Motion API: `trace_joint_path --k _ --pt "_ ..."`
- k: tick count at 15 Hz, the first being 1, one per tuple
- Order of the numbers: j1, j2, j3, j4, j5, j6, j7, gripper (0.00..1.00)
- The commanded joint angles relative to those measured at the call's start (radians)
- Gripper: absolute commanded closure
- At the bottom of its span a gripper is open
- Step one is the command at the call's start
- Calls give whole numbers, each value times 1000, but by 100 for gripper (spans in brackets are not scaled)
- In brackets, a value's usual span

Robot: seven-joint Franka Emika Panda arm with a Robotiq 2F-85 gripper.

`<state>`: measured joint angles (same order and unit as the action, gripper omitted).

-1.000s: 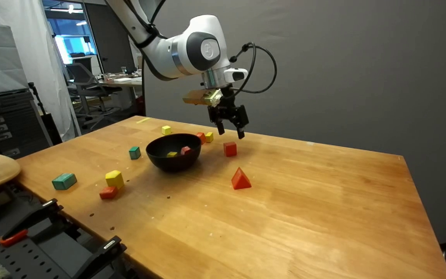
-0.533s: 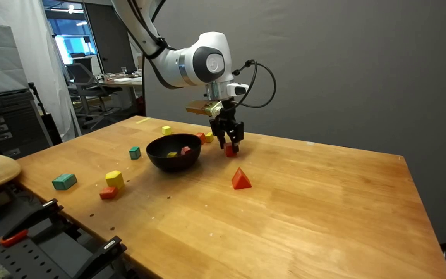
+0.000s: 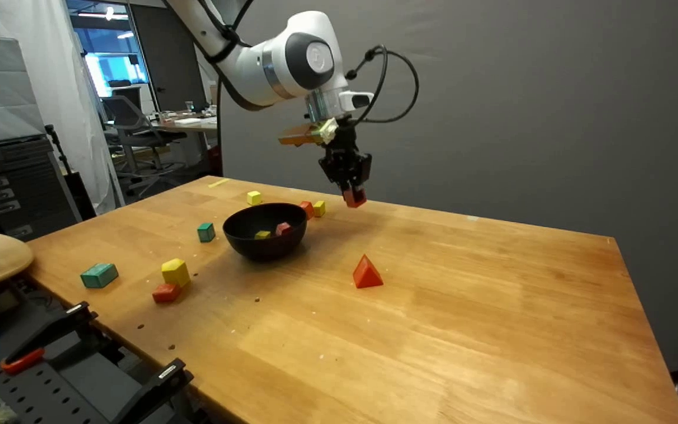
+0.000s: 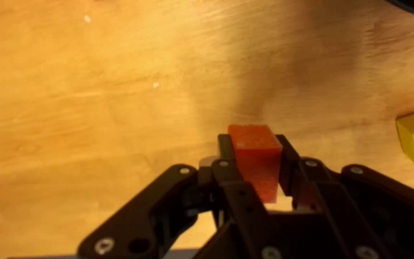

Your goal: Put all the blocks on the table in the black bowl

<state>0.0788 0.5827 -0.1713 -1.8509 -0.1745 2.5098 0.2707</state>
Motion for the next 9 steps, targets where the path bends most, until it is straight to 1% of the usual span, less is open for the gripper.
trace_joint_path --k 1,2,4,5,6,7,9 --pt "54 -231 -19 -196 -127 84 -25 84" --pt "51 -286 0 -238 -134 81 -36 84" --pt "32 -396 60 -335 -79 31 -76 84" --pt "14 -427 95 -371 -30 5 -117 84" --pt "7 -453 116 -401 8 -12 -137 84" --pt "-4 -474 143 -428 73 -32 -178 84" --pt "-9 -491 169 -463 160 -64 -227 84"
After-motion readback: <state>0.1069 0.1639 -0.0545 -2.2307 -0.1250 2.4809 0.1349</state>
